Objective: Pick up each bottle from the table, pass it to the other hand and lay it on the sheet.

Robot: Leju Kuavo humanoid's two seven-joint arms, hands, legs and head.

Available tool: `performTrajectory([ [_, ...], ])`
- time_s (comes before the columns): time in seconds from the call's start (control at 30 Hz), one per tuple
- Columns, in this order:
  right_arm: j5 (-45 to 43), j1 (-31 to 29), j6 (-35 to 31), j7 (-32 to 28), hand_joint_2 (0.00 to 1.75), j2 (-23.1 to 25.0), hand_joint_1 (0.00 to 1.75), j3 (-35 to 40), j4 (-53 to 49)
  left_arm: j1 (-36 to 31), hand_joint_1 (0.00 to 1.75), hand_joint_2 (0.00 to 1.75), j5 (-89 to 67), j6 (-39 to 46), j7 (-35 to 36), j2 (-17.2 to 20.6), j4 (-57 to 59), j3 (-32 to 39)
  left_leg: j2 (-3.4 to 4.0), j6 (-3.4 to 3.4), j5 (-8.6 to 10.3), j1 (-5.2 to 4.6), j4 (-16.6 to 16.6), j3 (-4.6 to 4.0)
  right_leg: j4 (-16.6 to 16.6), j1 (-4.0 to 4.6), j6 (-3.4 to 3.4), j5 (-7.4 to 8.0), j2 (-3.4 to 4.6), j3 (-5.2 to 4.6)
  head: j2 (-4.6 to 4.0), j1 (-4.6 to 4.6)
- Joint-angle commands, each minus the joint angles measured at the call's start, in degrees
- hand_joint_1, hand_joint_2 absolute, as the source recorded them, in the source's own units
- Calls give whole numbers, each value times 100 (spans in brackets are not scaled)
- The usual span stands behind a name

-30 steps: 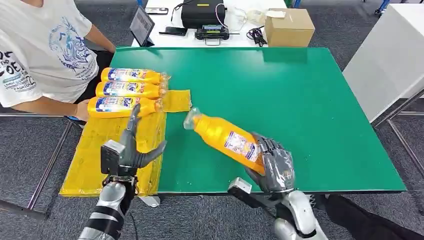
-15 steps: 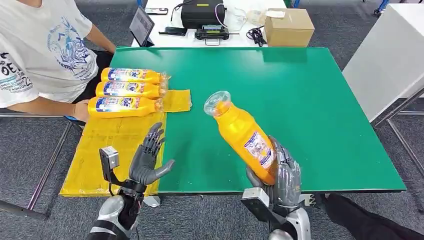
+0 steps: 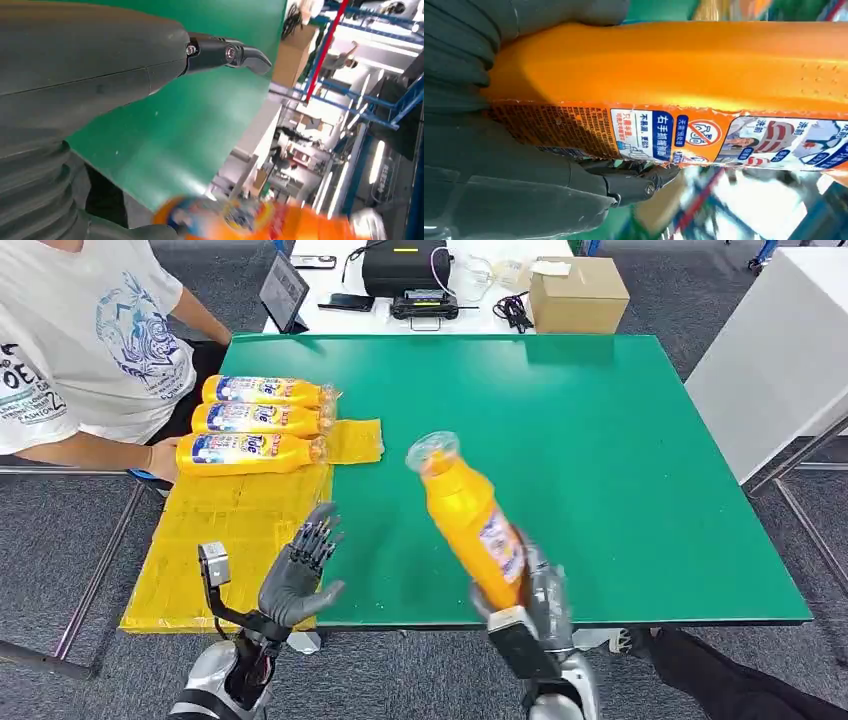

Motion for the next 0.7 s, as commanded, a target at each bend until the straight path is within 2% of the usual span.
performTrajectory([
  [0.03,-472,-652,-39,-42,175,354,175,1605,2131,-36,0,175,127,-105,53,167,399,-235,27,-11,-10,12,-12,34,-14,13,-13,-1,24,28,0,2],
  [0.27,-486,-996,38,-7,175,249,175,2134,2668,-190,0,175,377,-185,142,130,765,-114,13,-6,-4,12,-9,21,-10,11,-9,-1,10,18,0,2],
  [0.7,-485,-1151,115,-65,175,308,175,2297,3018,-156,0,175,415,-265,159,165,705,-143,6,-9,-9,13,-8,32,-9,12,-14,-9,2,29,0,0],
])
